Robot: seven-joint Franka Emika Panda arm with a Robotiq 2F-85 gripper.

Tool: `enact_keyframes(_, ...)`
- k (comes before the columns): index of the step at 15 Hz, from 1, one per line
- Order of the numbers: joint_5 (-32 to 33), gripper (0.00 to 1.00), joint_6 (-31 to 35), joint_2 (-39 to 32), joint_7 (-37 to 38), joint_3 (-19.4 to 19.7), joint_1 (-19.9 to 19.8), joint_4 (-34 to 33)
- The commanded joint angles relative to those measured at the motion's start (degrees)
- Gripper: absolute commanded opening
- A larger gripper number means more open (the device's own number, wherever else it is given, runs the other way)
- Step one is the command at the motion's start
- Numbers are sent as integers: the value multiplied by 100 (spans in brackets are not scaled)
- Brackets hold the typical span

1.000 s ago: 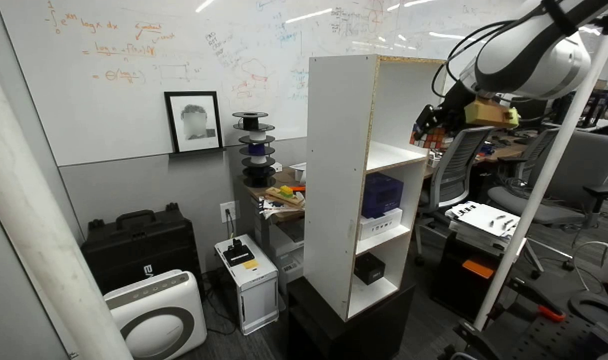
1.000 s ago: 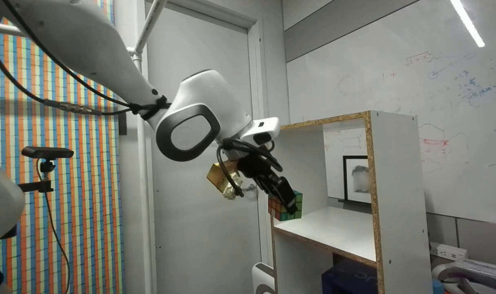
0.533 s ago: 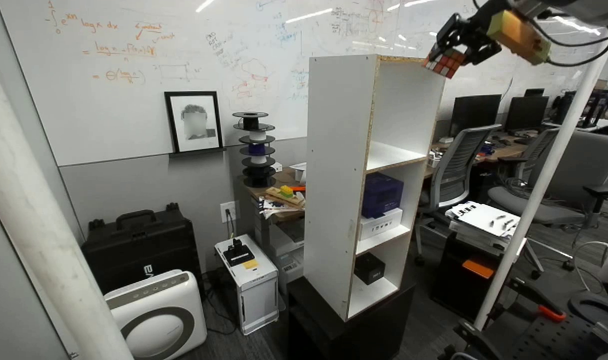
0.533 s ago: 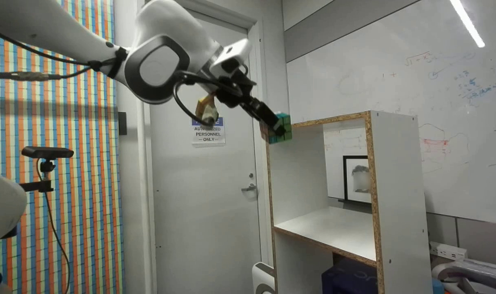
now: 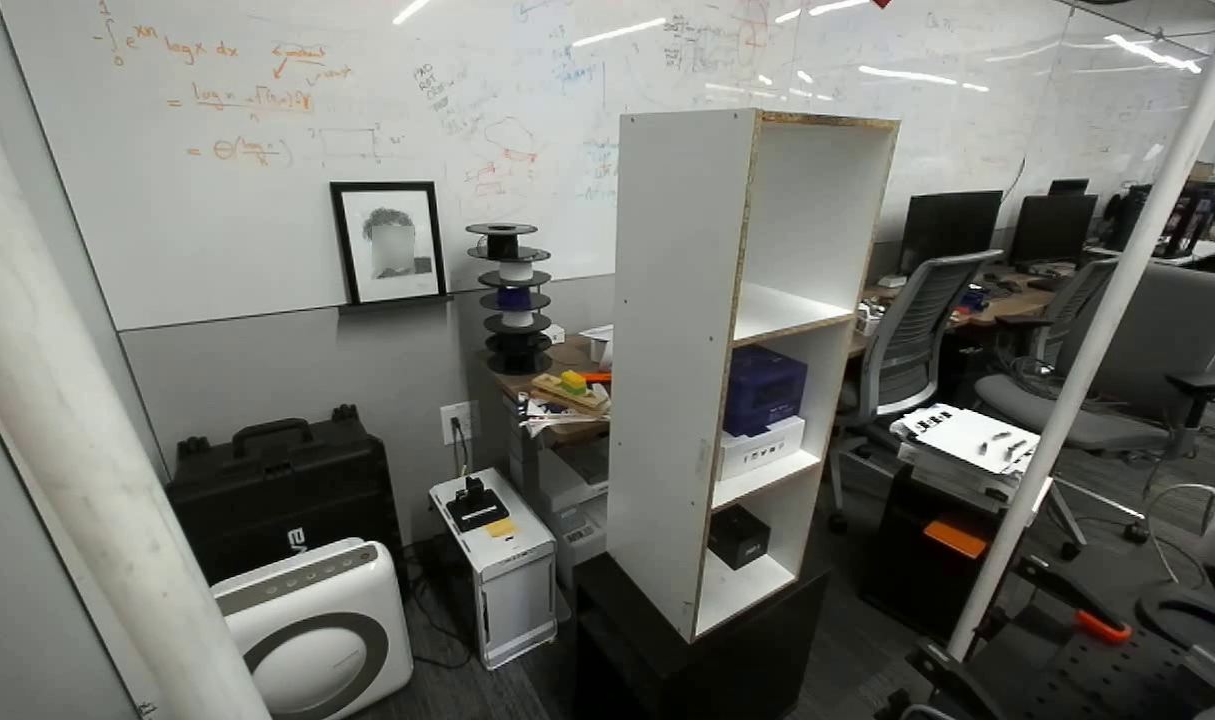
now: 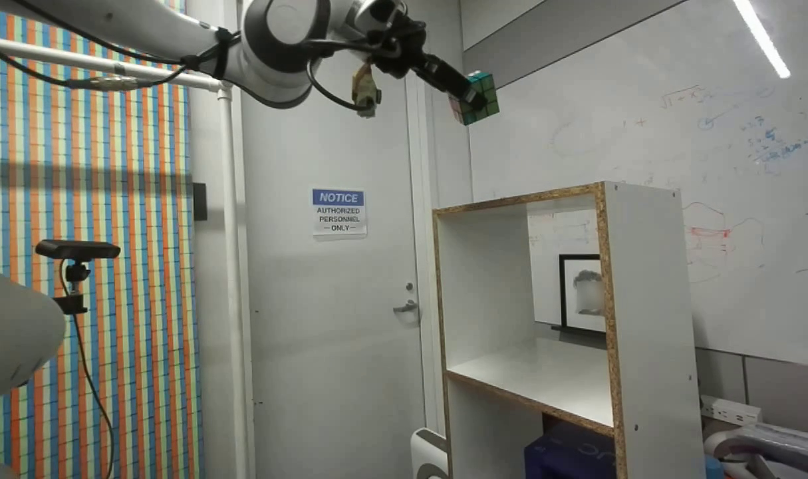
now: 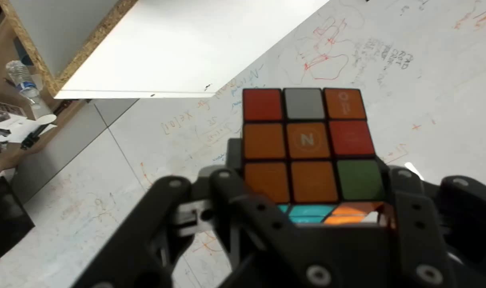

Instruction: Put the Rubik's cube on top of the shelf

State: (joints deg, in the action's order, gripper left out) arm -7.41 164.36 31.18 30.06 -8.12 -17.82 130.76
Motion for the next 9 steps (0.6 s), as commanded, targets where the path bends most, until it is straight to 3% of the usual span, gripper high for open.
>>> enact_keyframes(1, 735, 38, -400, -1177, 898, -802, -1155, -1189)
enact_keyframes(5, 1884, 38, -1445, -1852, 1781, -1402, -1865, -2063)
enact_keyframes(6, 2374, 38, -1706, -2038, 2123, -992, -1365, -2266)
enact_keyframes(7, 2537, 38, -2071, -2143, 2205, -895, -1167, -2477)
enact_keyframes(8, 2708, 64, -2303, -2260, 2329, -748, -922, -2624)
enact_keyframes(9, 2820, 60, -2496, -2383, 2416, -589, -664, -2761)
